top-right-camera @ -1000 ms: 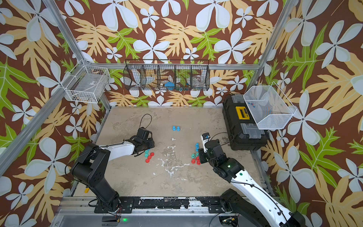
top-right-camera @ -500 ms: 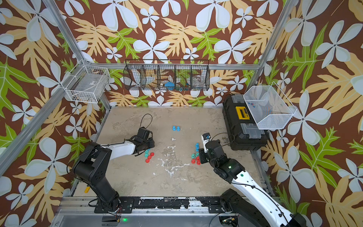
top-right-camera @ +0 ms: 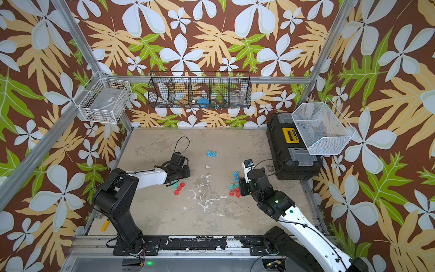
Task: Close the stamp cap
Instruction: Move the cover to the center of the board.
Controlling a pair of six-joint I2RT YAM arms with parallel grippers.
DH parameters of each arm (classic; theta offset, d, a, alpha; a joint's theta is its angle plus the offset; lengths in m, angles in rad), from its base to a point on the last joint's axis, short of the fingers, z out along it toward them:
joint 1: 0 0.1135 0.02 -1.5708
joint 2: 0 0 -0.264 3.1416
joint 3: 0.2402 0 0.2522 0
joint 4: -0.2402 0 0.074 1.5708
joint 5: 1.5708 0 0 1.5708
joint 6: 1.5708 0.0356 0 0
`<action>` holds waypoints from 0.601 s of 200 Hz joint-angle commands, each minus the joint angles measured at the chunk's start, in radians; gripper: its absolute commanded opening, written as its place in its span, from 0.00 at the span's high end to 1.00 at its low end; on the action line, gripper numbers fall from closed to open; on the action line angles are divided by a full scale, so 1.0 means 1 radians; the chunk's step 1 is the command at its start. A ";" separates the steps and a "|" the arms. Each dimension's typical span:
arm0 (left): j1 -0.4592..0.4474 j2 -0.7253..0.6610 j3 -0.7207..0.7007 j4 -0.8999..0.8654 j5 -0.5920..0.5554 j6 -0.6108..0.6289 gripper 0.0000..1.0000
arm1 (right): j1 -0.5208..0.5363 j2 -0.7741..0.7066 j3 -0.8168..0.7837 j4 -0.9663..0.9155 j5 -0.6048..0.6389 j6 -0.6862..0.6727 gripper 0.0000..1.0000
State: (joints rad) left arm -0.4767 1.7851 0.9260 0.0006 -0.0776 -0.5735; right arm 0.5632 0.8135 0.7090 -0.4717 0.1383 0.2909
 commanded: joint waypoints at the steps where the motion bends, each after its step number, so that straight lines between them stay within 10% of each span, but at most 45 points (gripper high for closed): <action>1: -0.016 0.015 0.017 -0.070 -0.003 0.029 0.79 | -0.001 -0.002 0.000 0.028 0.019 0.010 0.63; 120: -0.073 0.018 0.063 -0.148 -0.067 0.097 0.97 | -0.001 -0.004 -0.001 0.029 0.019 0.009 0.63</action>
State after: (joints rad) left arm -0.5381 1.8149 0.9920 -0.0910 -0.1349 -0.4946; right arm 0.5629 0.8066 0.7086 -0.4717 0.1394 0.2916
